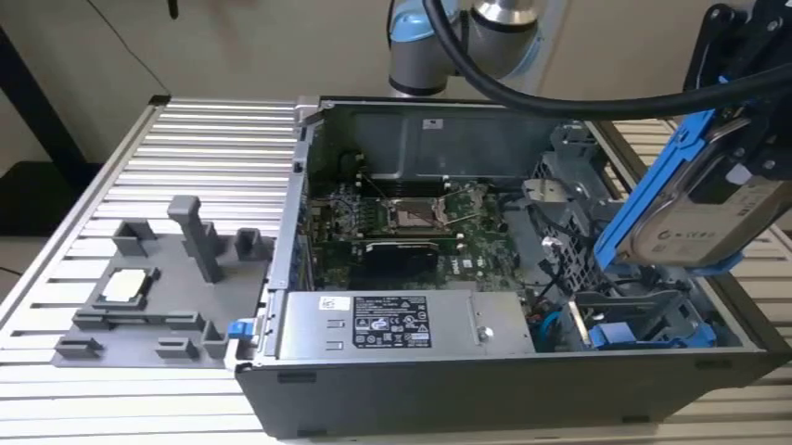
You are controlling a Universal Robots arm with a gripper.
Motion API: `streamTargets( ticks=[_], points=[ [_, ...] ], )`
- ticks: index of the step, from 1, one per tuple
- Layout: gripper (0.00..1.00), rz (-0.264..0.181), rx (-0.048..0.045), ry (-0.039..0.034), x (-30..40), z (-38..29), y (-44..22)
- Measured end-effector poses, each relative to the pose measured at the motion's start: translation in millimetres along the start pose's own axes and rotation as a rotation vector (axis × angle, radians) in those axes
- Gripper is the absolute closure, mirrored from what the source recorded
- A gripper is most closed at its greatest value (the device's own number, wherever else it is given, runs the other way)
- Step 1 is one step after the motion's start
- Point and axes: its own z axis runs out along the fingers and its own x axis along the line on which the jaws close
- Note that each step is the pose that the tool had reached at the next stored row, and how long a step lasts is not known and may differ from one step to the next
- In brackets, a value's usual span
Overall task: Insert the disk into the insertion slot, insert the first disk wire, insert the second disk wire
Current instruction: 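Insert the disk into the insertion slot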
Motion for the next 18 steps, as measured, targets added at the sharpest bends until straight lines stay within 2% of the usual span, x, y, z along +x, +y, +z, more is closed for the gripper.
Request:
streamTargets(
  ticks=[18],
  points=[
    [0.67, -0.001, 0.0027, -0.0001, 3.0, 15.4, -1.6]
  ],
)
